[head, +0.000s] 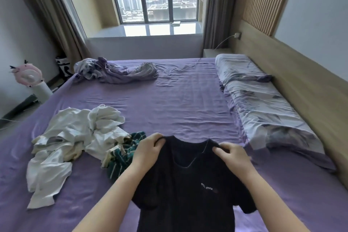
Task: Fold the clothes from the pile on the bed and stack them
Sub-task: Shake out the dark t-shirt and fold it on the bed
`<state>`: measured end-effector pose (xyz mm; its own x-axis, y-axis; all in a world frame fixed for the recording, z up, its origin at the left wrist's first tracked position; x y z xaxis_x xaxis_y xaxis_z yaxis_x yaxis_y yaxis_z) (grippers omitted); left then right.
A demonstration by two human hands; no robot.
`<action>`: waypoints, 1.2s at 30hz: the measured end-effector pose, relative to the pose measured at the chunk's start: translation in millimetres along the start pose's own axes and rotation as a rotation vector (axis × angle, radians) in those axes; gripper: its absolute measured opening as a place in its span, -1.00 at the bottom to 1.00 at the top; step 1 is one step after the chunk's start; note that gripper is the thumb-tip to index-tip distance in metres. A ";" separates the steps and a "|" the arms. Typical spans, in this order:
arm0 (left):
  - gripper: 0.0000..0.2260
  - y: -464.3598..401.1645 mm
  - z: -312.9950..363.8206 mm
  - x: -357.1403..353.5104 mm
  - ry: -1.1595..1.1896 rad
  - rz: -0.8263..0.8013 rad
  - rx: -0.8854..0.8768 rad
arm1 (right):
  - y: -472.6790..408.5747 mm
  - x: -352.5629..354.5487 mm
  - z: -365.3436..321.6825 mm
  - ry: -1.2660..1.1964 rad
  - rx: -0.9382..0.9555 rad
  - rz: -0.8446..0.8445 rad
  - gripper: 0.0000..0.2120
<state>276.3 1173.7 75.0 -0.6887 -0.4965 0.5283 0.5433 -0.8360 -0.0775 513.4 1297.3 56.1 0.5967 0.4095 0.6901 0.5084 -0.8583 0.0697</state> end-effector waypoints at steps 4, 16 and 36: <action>-0.89 -50.2 -77.1 -45.9 0.131 -0.046 0.182 | -59.2 -57.4 40.6 0.062 -0.128 -0.062 -0.89; -0.87 -176.0 -251.6 -136.7 0.376 0.003 0.596 | -206.3 -148.7 142.3 0.073 -0.398 0.051 -0.91; -0.44 -141.2 -293.7 -280.2 -0.560 -0.434 -0.002 | -218.7 -289.9 207.7 0.941 0.076 -0.237 -0.50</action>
<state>251.5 1362.2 -310.4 -0.4922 0.0761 0.8671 0.2742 -0.9319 0.2374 358.1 1430.5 -308.8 -0.2498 0.1264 0.9600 0.6096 -0.7498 0.2574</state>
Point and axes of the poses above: each hand's wrist, its own y-axis away from the middle knuckle, its own x-axis out of the back of the hand, z = x × y, the point moved 10 cm from there along -y, towards the middle knuckle, and after that the axes turned 12 degrees about y, right-handed, at the moved point
